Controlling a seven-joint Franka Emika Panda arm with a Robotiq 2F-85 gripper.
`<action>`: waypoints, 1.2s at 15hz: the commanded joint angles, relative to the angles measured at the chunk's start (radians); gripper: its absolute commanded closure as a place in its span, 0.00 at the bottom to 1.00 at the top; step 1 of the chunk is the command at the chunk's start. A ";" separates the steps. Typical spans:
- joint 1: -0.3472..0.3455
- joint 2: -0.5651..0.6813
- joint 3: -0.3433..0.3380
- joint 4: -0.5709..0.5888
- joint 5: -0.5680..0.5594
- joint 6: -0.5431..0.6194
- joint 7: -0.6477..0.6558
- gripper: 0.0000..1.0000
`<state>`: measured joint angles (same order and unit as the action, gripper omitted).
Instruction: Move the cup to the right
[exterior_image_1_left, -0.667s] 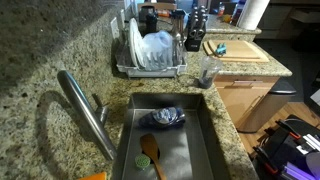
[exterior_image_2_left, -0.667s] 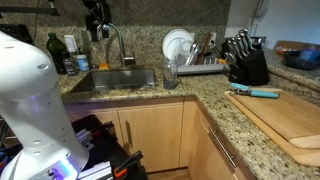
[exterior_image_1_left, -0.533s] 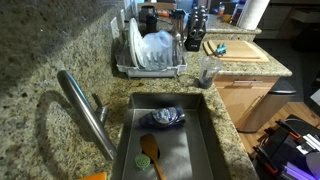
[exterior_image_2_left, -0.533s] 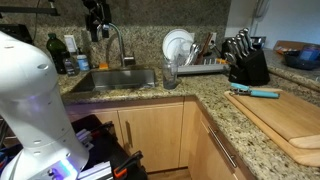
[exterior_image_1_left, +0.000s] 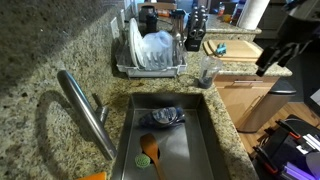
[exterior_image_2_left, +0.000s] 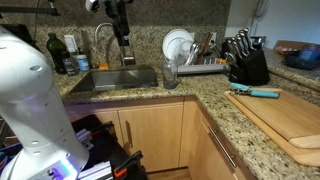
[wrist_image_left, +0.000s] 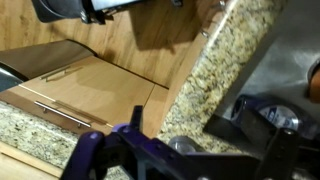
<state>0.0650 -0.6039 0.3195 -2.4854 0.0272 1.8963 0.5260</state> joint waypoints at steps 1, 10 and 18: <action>-0.086 0.253 0.055 0.144 -0.036 0.141 0.161 0.00; -0.090 0.374 0.032 0.178 -0.213 0.463 0.392 0.00; -0.037 0.408 -0.041 0.174 -0.298 0.549 0.401 0.00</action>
<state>0.0064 -0.2143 0.3203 -2.3090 -0.2529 2.4251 0.9903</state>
